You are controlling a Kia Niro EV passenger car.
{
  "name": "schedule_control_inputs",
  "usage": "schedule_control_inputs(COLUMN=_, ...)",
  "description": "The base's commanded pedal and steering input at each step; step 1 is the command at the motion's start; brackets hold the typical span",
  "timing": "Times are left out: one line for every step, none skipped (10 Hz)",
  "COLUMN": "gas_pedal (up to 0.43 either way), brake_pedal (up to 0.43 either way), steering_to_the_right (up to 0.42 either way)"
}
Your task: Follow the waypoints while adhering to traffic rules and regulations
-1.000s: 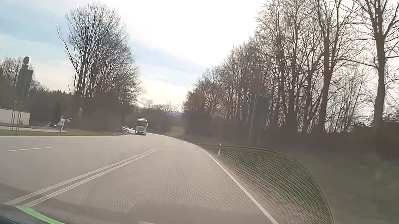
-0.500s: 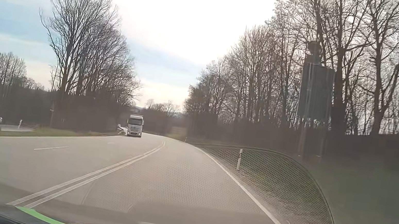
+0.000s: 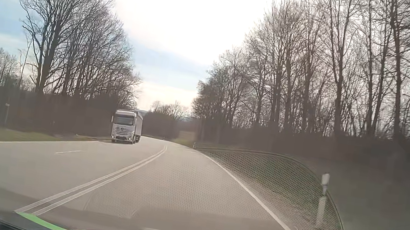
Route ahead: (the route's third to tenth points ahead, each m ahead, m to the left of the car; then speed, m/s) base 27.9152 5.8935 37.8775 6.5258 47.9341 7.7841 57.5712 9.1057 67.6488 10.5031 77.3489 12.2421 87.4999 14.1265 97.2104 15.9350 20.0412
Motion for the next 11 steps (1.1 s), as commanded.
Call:
schedule_control_inputs(gas_pedal=0.0, brake_pedal=0.0, steering_to_the_right=-0.011)
schedule_control_inputs(gas_pedal=0.0, brake_pedal=0.0, steering_to_the_right=-0.011)
schedule_control_inputs(gas_pedal=0.0, brake_pedal=0.0, steering_to_the_right=-0.012)
schedule_control_inputs(gas_pedal=0.0, brake_pedal=0.0, steering_to_the_right=-0.012)
schedule_control_inputs(gas_pedal=0.0, brake_pedal=0.0, steering_to_the_right=-0.012)
schedule_control_inputs(gas_pedal=0.0, brake_pedal=0.0, steering_to_the_right=-0.012)
schedule_control_inputs(gas_pedal=0.0, brake_pedal=0.0, steering_to_the_right=-0.012)
schedule_control_inputs(gas_pedal=0.0, brake_pedal=0.0, steering_to_the_right=-0.012)
schedule_control_inputs(gas_pedal=0.0, brake_pedal=0.0, steering_to_the_right=-0.012)
schedule_control_inputs(gas_pedal=0.0, brake_pedal=0.0, steering_to_the_right=-0.012)
schedule_control_inputs(gas_pedal=0.0, brake_pedal=0.0, steering_to_the_right=-0.012)
